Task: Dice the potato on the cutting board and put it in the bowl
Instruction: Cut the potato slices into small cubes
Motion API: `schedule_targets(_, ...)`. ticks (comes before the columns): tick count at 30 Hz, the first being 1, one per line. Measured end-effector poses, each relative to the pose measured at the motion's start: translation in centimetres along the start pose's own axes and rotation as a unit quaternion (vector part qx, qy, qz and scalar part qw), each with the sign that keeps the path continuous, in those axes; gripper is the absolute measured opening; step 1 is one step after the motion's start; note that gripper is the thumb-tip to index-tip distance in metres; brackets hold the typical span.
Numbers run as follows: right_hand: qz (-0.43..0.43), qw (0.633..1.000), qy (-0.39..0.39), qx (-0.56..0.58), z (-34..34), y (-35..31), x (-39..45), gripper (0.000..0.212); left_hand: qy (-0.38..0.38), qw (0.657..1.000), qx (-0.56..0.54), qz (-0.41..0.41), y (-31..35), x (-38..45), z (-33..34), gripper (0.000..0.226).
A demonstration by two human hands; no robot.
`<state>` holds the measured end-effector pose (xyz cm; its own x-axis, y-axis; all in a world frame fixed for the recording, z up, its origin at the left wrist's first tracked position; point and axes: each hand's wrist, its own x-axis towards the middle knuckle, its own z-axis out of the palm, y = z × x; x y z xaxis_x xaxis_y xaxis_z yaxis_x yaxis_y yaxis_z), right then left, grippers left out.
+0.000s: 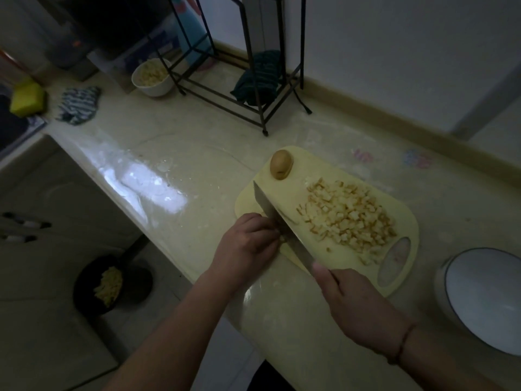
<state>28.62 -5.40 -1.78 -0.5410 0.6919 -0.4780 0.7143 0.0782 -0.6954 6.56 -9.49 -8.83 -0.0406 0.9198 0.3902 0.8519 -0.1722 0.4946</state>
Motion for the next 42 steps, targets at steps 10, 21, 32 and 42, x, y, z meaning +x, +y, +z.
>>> schedule_targets(10, 0.057, 0.995, -0.031, 0.078, -1.0, 0.1, 0.0, 0.062, 0.004, 0.999, 0.029, 0.025, -0.4, -0.6, 0.1, 0.018)
schedule_targets(21, -0.002, 1.000, -0.001, 0.009, -1.0, -0.1, -0.1, 0.064, 0.041, 0.999, 0.031, 0.011, 0.6, -0.5, 1.3, 0.018)
schedule_targets(32, -0.022, 0.999, 0.020, -0.011, -0.7, 0.7, -0.9, 0.066, 0.011, 1.000, 0.029, 0.004, 0.3, 0.0, 1.4, 0.008)
schedule_targets(42, -0.013, 1.000, 0.012, -0.019, -1.3, 0.5, -0.5, 0.062, 0.001, 1.000, 0.020, 0.005, -0.1, 0.7, 1.5, 0.010)
